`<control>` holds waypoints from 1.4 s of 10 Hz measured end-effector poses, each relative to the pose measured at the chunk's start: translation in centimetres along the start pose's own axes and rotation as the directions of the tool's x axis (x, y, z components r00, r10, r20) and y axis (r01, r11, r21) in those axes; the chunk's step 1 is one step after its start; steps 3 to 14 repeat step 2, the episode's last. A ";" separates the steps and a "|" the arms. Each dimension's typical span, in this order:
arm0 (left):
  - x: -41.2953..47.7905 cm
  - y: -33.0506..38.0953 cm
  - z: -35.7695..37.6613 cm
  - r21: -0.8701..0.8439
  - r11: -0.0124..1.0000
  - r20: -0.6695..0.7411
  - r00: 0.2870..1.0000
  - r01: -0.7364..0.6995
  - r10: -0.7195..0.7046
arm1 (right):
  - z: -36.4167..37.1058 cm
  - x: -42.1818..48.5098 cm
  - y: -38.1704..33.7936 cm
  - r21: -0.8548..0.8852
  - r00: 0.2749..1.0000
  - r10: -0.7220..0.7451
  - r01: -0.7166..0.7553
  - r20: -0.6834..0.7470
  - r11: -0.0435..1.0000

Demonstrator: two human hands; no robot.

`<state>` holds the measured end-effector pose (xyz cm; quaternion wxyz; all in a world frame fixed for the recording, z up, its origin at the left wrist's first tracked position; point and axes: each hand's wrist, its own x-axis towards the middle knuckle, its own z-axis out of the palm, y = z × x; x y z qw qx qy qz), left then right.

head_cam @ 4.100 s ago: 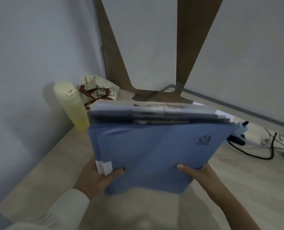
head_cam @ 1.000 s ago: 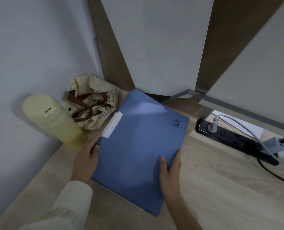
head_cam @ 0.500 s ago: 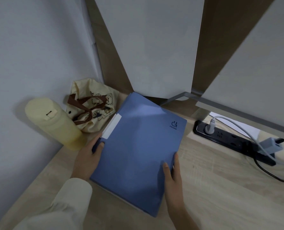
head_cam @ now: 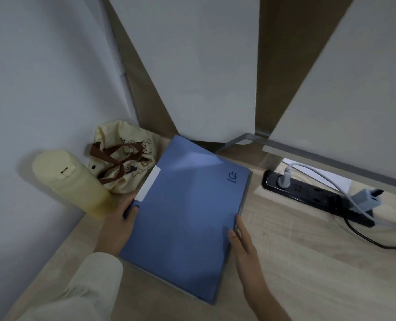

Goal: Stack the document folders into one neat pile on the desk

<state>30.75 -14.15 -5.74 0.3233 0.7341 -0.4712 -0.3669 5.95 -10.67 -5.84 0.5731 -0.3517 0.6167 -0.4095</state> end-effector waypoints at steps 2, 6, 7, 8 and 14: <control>-3.6 0.0 -1.0 -0.017 0.988 -0.160 0.975 0.155 -0.156 | -7.6 -5.0 -8.6 0.012 0.986 -0.166 0.166 -0.022 0.986; -3.6 0.0 -1.0 -0.017 0.988 -0.160 0.975 0.155 -0.156 | -7.6 -5.0 -8.6 0.012 0.986 -0.166 0.166 -0.022 0.986; -3.6 0.0 -1.0 -0.017 0.988 -0.160 0.975 0.155 -0.156 | -7.6 -5.0 -8.6 0.012 0.986 -0.166 0.166 -0.022 0.986; -3.6 0.0 -1.0 -0.017 0.988 -0.160 0.975 0.155 -0.156 | -7.6 -5.0 -8.6 0.012 0.986 -0.166 0.166 -0.022 0.986; -3.6 0.0 -1.0 -0.017 0.988 -0.160 0.975 0.155 -0.156 | -7.6 -5.0 -8.6 0.012 0.986 -0.166 0.166 -0.022 0.986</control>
